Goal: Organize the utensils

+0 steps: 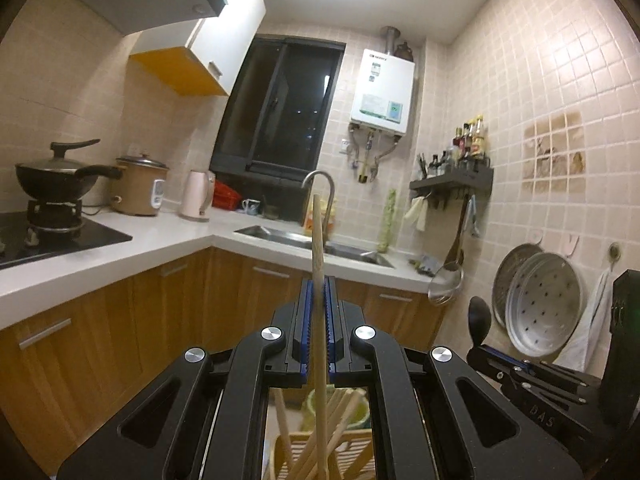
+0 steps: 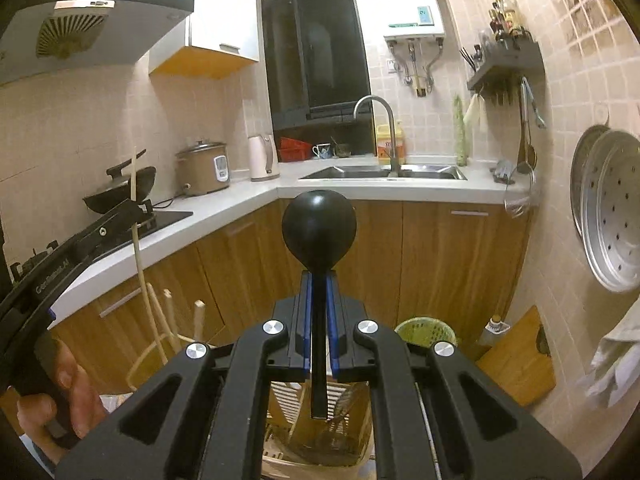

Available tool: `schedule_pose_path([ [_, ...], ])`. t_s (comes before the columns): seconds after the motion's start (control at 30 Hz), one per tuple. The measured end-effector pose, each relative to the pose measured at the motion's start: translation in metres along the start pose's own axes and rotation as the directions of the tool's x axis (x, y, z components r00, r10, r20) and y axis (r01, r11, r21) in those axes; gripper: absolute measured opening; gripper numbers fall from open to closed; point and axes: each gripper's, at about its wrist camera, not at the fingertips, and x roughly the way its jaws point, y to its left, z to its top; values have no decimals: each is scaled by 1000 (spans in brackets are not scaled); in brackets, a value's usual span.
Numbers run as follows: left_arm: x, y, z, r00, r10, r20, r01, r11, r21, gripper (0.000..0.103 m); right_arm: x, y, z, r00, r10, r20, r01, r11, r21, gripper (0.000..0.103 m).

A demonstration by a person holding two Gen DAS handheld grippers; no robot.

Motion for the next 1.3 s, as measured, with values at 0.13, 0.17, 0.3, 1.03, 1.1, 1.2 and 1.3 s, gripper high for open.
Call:
schedule_pose_path([
  [0.13,2,6,-10,1000,15,0,-15,1000,4,4,3,1,-4,999,36,-2,-36,999,-4,5],
  [0.17,3,8,-12,1000,8,-8,-8,1000,0,4,2,1,-6,999,39,2,-39,999,-7,5],
  [0.3,-4,17,-17,1000,-11,-27,10,1000,-22,5,-6,-8,-9,997,77,-26,-76,997,31,7],
  [1.03,-138,17,-37,997,48,-61,-42,996,84,80,-139,23,-79,1000,8,16,-8,1000,-7,64],
  [1.1,-145,14,-48,996,79,-49,-73,992,102,86,-143,24,-92,999,-38,39,38,999,-3,69],
  [1.2,-151,13,-61,992,124,-30,-119,985,121,91,-149,26,-109,987,-126,100,128,992,-17,84],
  [1.3,-154,13,-69,989,149,-24,-144,980,134,94,-152,27,-123,972,-184,145,188,982,-9,94],
])
